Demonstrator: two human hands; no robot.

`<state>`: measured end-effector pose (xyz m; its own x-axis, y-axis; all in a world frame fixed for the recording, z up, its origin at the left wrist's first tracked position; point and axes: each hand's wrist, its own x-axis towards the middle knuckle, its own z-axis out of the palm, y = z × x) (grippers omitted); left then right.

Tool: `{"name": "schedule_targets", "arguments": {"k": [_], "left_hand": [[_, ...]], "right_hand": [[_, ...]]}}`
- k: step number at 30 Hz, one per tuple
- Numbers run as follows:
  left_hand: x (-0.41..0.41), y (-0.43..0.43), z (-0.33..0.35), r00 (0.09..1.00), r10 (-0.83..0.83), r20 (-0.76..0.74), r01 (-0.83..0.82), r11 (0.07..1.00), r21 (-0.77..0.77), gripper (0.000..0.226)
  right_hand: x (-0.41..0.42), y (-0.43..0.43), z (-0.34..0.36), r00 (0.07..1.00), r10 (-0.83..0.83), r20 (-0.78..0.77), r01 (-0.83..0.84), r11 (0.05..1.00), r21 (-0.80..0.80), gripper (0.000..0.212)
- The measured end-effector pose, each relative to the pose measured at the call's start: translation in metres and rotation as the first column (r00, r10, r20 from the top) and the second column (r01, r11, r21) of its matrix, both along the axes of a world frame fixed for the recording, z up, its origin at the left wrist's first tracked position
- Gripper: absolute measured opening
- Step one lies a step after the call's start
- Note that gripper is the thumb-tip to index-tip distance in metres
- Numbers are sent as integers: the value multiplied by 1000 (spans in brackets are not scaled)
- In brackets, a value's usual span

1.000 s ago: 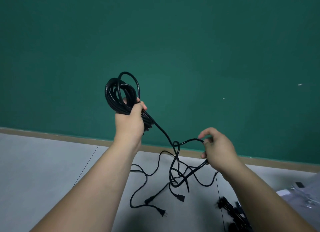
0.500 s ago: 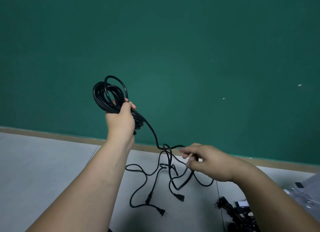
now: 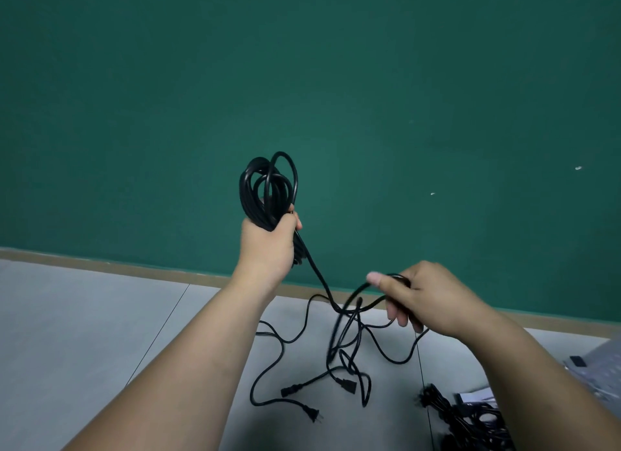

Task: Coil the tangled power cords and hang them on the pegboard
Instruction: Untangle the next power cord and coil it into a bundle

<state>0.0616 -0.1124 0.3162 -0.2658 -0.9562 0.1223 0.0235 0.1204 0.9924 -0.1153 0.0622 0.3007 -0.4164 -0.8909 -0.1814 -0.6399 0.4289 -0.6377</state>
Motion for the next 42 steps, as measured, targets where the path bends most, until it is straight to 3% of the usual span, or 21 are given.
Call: {"name": "schedule_targets", "arguments": {"k": [6,8,11,13,15,17,18,20,22,23,25,27,29,31,36,42], "left_hand": [[-1,1,-3,999,-9,43,11,999,-34,21],[0,0,-3,1000,2,22,-2,1000,-28,20],[1,-2,0,995,92,-35,-93,996,-13,13],[3,-7,2,979,185,-83,-183,983,33,14],[6,-11,4,954,266,-142,-255,963,90,22],[9,-13,6,932,291,-214,-264,954,145,25],[10,-14,7,928,285,-242,-249,954,167,24],[10,-13,8,933,224,-281,-176,966,187,22],[9,-11,7,940,115,-322,-55,980,191,19],[8,-9,7,937,55,-346,16,980,199,19],[4,-4,4,917,-65,-393,165,960,226,19],[-2,2,0,890,-168,-424,294,922,251,18],[-6,9,-4,861,-225,-457,377,885,273,16],[-10,13,-5,839,-233,-492,418,855,307,15],[-12,16,-3,784,-238,-574,482,816,319,14],[-13,20,-8,717,-279,-639,607,701,375,5]], "right_hand": [[-7,-7,-11,978,-205,44,210,953,-219,64],[-10,-10,-12,948,-276,161,312,911,-272,66],[-10,-13,-14,796,-381,469,555,769,-318,64],[-11,-13,-16,693,-447,566,684,655,-322,62],[-15,-11,-19,626,-502,597,748,603,-277,61],[-17,-10,-18,641,-515,569,717,666,-205,61],[-16,-10,-16,706,-517,485,654,739,-164,65],[-10,-9,-12,886,-460,61,463,885,-45,80],[0,-8,-9,874,-358,-330,387,922,25,87],[7,-9,-7,853,-338,-397,362,932,-15,83],[18,-11,-5,888,-283,-363,225,955,-195,65],[29,-15,-5,983,-125,-138,71,937,-343,41],[40,-18,-7,989,79,124,-28,929,-370,26],[45,-20,-17,961,160,226,-65,924,-377,17],[31,-22,-23,991,-13,134,74,884,-461,22],[23,-20,-21,985,-149,-82,108,919,-379,20]]}}
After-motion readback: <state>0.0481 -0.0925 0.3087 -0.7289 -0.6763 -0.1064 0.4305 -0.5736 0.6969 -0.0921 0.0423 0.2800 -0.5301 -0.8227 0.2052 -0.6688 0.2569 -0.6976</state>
